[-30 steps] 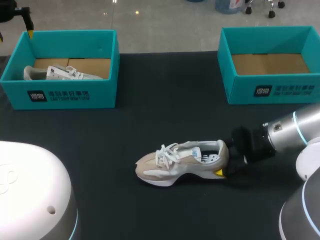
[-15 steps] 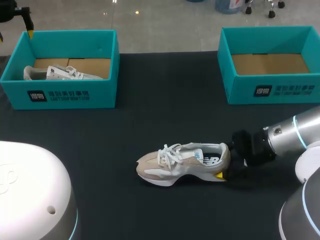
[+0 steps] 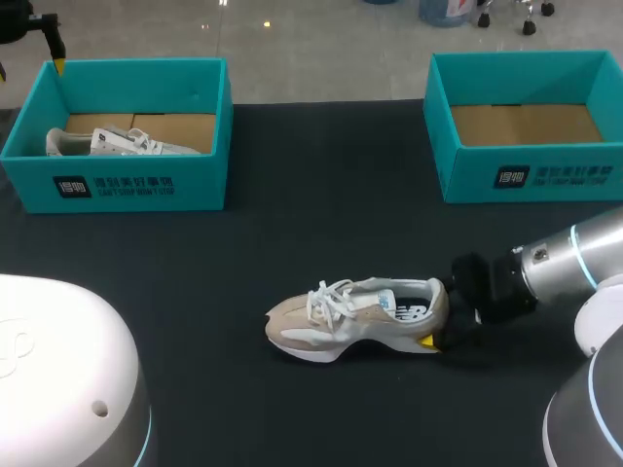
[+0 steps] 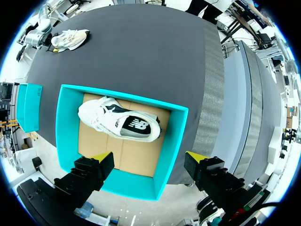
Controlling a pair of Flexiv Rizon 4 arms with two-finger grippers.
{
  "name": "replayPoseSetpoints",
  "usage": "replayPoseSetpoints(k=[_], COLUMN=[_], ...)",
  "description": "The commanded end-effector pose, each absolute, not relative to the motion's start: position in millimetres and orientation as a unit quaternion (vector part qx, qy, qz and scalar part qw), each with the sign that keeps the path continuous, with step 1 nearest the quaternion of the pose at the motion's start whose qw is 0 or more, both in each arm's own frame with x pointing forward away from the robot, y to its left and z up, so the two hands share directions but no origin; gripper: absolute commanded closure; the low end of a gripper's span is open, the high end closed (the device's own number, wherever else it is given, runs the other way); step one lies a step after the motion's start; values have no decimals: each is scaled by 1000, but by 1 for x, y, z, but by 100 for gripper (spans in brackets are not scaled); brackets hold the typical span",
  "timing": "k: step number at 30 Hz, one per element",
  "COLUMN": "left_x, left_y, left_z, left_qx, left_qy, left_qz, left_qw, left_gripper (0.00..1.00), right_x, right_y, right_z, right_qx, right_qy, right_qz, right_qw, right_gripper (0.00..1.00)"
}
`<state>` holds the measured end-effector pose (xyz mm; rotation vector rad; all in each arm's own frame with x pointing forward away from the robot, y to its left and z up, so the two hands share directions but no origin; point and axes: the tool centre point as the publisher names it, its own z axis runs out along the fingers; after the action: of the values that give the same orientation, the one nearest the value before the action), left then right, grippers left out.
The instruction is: Take the shoe out of the shoebox, open the shoe tongue, remove and reinsert the insole, then place the shoe into the shoebox
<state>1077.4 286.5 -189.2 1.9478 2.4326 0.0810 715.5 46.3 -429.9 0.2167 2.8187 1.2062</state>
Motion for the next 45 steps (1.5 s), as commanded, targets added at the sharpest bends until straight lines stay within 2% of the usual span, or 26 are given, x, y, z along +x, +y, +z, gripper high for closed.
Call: replayPoseSetpoints(k=[1, 6, 11, 15, 18, 21, 35, 40, 41, 42, 45], left_x=[1072, 1054, 1036, 1018, 1008, 1003, 1003, 994, 992, 987, 975], left_y=[280, 263, 252, 236, 218, 203, 203, 171, 164, 157, 143], left_z=[-189, -183, -178, -177, -178, -179, -179, -180, -181, -183, -184], left_qx=[621, 537, 369, 230, 180, 181, 181, 2, -50, -87, -175], left_qy=[783, 843, 928, 971, 982, 982, 982, 999, 999, 995, 983], left_qz=[31, 28, 57, 65, 53, 29, 29, 25, 8, 37, 47], left_qw=[20, 18, -8, 22, 37, 37, 37, 23, -15, 13, 8], left_gripper=[0, 0, 0, 0, 0, 0, 0, 0, 0, 0, 0], right_x=[716, 716, 716, 716, 716, 716, 716, 716, 716, 716, 716], right_y=[48, 48, 48, 48, 48, 48, 48, 48, 48, 48, 48], right_z=[-432, -432, -432, -432, -432, -432, -432, -432, -432, -432, -432], right_qx=[71, 71, 71, 71, 71, 71, 71, 71, 71, 71, 71], right_qy=[917, 917, 917, 917, 917, 917, 917, 917, 917, 917, 917], right_qz=[392, 392, 392, 392, 392, 392, 392, 392, 392, 392, 392], right_qw=[35, 35, 35, 35, 35, 35, 35, 35, 35, 35, 35], right_gripper=[100, 100, 100, 100, 100, 100, 100, 100, 100, 100, 100])
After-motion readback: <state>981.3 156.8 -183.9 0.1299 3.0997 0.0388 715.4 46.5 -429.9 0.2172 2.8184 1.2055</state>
